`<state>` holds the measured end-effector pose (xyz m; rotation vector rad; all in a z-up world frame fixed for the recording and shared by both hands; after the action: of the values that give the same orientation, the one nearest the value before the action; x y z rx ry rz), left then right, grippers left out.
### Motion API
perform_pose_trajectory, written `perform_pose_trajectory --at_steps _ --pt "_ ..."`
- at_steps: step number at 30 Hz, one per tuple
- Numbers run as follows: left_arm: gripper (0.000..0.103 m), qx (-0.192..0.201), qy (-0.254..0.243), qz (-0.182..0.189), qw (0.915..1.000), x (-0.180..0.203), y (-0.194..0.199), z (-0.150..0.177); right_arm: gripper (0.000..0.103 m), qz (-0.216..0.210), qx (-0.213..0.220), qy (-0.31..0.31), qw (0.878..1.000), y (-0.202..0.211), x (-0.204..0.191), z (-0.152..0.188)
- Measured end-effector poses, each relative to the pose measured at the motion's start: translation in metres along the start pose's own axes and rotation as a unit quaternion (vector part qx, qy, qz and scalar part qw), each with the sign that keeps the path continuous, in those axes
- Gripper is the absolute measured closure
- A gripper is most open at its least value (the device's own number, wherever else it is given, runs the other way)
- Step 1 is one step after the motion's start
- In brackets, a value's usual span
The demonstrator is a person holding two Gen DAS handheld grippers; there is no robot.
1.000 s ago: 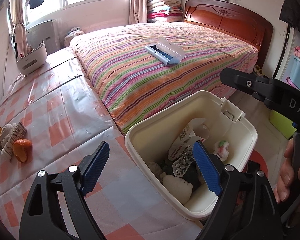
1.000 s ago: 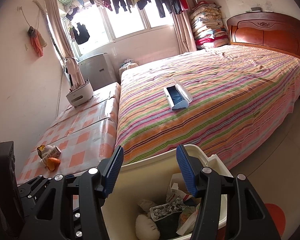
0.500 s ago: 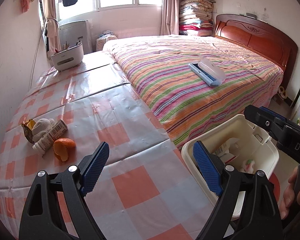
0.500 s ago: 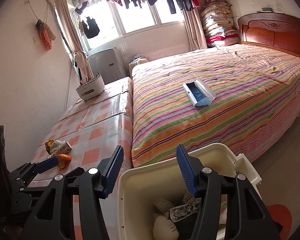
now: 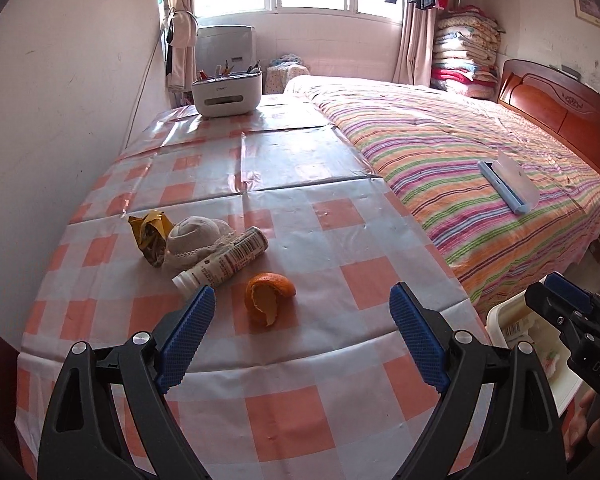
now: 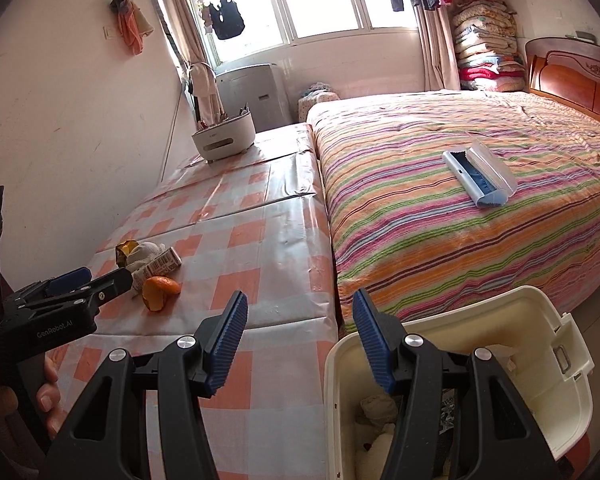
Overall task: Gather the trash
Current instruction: 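Move both grippers back to the table toward the orange peel and wrapper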
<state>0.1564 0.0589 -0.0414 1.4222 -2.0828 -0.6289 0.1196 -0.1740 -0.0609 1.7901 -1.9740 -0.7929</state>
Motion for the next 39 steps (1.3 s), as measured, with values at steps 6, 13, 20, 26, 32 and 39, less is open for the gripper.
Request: perform_pose_trajectory --at_steps 6,13,20,26,32,39 --pt "0.015 0.006 0.048 -0.021 0.9986 -0.052 0.006 -0.009 0.049 -0.041 -0.016 0.026 0.999 -0.019 -0.039 -0.004" --pt "0.015 0.001 0.092 -0.052 0.9944 -0.109 0.002 -0.016 0.049 -0.082 -0.031 0.061 0.994 -0.038 -0.081 -0.007" --pt "0.015 -0.014 0.125 -0.066 0.9899 -0.151 -0.005 -0.018 0.049 -0.133 -0.047 0.121 0.983 -0.054 -0.136 -0.008" --pt "0.015 -0.016 0.132 -0.066 0.9888 -0.165 -0.008 -0.02 0.05 -0.146 -0.069 0.167 0.973 -0.08 -0.177 -0.005" --pt "0.015 -0.021 0.138 -0.055 0.9887 -0.172 -0.011 -0.021 0.049 -0.122 -0.097 0.192 0.969 -0.108 -0.192 -0.001" --pt "0.015 -0.038 0.132 -0.03 0.99 -0.17 -0.022 -0.021 0.05 -0.11 -0.118 0.211 0.964 -0.129 -0.201 0.002"
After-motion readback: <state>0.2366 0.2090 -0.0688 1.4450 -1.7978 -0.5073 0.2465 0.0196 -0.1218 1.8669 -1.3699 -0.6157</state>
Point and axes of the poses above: each gripper's, at about its wrist camera, not at the fingertips, and y roughly against the way its jaws point, x to its right, z to its underside, the point moved 1 cm from there along -y, roughly the way its jaws point, and after that the axes turned 14 degrees about z, right-handed, at the moved point
